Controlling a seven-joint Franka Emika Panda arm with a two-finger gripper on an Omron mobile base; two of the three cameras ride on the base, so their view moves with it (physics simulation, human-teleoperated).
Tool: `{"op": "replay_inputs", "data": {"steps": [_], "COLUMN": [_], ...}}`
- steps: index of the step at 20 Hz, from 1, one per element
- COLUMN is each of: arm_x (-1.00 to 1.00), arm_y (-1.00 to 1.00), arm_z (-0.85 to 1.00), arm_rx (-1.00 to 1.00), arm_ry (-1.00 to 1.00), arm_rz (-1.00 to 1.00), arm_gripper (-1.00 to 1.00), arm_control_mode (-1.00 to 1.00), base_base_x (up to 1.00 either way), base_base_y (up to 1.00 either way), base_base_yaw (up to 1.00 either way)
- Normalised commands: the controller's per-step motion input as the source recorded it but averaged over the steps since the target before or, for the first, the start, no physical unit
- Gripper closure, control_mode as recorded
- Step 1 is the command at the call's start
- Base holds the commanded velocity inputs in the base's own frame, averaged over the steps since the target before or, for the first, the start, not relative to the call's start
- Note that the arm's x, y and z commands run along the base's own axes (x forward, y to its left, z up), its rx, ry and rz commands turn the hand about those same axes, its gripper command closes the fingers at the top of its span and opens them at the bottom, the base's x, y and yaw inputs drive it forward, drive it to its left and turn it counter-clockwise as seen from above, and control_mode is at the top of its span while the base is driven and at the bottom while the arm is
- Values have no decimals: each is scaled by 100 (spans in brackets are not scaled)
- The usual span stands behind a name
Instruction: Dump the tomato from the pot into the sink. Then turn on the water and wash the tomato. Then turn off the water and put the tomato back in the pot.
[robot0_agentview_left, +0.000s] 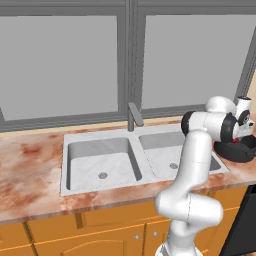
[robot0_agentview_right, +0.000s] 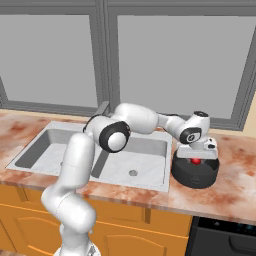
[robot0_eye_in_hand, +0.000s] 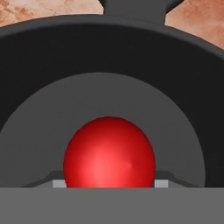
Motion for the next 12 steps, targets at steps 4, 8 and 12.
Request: {"op": "replay_inputs", "data": {"steps": [4,8,12], "arm_x": [0,-5,-6], "arm_y": [0,0,0], "arm_z": [-1,0,15], "arm_rx": [0,0,0], "arm_ry": [0,0,0], "arm_rz": [0,0,0], "arm_gripper": [100,-100,-100], "arm_control_mode": [-100,-100,-100], "base_base_x": [0,0,0], "base_base_y": [0,0,0], "base_base_yaw": [0,0,0]}}
